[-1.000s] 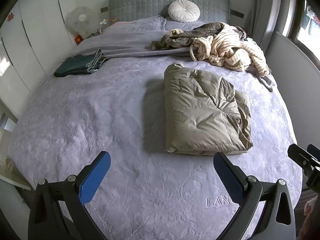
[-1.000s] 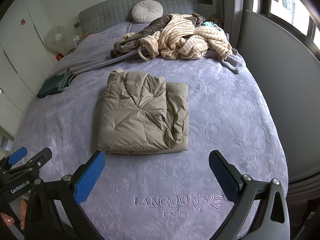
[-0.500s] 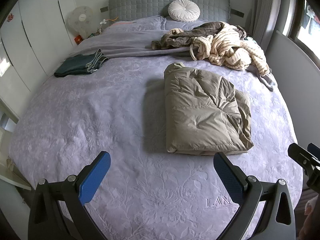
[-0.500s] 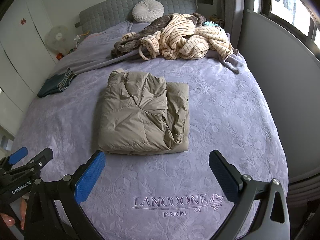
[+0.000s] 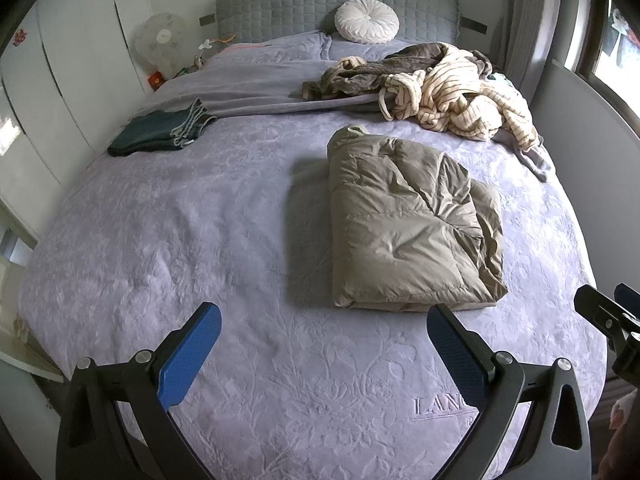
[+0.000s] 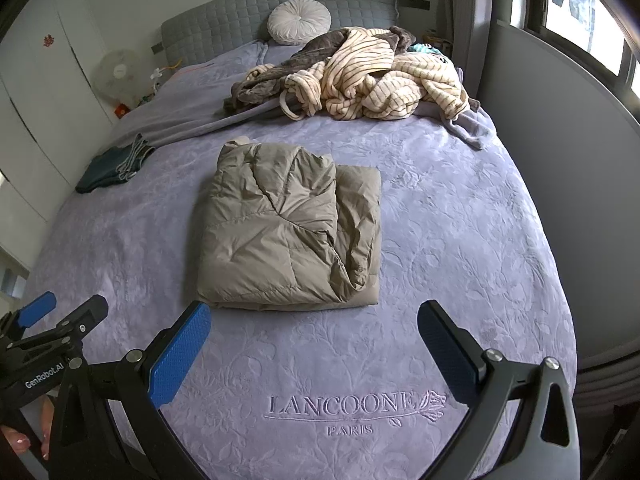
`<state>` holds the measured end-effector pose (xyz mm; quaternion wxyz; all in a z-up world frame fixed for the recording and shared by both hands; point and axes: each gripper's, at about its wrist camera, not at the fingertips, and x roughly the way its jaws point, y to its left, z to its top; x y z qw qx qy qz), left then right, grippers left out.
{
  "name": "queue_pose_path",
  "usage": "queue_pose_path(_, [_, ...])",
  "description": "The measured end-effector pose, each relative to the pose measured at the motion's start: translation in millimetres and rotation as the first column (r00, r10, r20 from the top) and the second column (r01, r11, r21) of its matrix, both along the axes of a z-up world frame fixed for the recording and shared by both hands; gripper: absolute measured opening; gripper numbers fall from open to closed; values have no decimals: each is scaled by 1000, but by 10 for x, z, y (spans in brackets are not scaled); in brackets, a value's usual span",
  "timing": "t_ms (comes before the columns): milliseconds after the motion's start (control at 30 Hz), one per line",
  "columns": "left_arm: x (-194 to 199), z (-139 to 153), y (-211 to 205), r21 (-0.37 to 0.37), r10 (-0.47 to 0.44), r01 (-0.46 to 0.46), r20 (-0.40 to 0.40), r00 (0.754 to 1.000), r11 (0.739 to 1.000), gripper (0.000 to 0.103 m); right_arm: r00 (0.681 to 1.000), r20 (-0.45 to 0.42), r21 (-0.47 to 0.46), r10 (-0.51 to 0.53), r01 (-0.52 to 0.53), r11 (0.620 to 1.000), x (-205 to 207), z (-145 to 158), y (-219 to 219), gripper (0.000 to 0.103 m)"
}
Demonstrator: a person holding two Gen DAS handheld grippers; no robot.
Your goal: Fold large clothes
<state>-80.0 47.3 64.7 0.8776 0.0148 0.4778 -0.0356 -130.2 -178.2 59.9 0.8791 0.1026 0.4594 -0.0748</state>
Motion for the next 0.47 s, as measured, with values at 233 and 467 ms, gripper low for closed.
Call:
queue_pose_path(233, [-9, 5, 16, -3, 1, -1, 1, 1000, 1000, 103, 1000, -1, 0, -1, 1, 1000, -1, 0, 1, 103])
queue_pose_path(467, [-8, 7, 30, -1, -9, 9, 9, 1000, 1000, 103, 1000, -1, 1, -2, 2, 1000, -15, 4, 7, 103])
